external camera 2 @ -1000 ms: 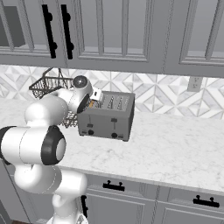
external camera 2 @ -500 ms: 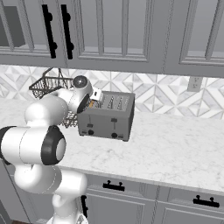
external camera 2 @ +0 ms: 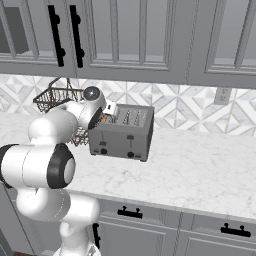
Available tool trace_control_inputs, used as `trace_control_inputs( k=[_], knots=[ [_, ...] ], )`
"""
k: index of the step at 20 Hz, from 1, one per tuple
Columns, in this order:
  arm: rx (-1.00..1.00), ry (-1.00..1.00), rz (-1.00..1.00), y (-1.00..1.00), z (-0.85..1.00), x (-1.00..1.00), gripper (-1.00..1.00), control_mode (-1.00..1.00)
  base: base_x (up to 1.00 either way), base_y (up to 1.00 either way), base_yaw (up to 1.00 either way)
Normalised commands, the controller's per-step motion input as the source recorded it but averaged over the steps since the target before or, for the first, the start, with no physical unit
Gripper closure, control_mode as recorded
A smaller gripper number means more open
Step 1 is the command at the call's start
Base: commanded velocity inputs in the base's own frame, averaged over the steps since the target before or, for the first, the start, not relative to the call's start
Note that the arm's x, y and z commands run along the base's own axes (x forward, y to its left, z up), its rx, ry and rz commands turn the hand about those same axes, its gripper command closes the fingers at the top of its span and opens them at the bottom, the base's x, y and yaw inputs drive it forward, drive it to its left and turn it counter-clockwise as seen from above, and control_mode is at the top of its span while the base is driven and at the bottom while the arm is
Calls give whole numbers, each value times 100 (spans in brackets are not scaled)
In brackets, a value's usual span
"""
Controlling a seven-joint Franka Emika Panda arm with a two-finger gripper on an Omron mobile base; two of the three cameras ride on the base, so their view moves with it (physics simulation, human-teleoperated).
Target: Start the toaster. Once the lever pops up, take the bread to the plate on the dining counter.
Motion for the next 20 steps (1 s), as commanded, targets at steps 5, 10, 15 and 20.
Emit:
trace_control_inputs(
  k=[5, 10, 15, 20],
  knots=[
    [0, 0, 0, 0, 0, 0, -100, -100, 0, 0, 0],
    [0, 0, 0, 0, 0, 0, -100, -100, 0, 0, 0],
    [0, 0, 0, 0, 0, 0, -100, -100, 0, 0, 0],
    [0, 0, 0, 0, 0, 0, -100, -100, 0, 0, 0]
  ],
)
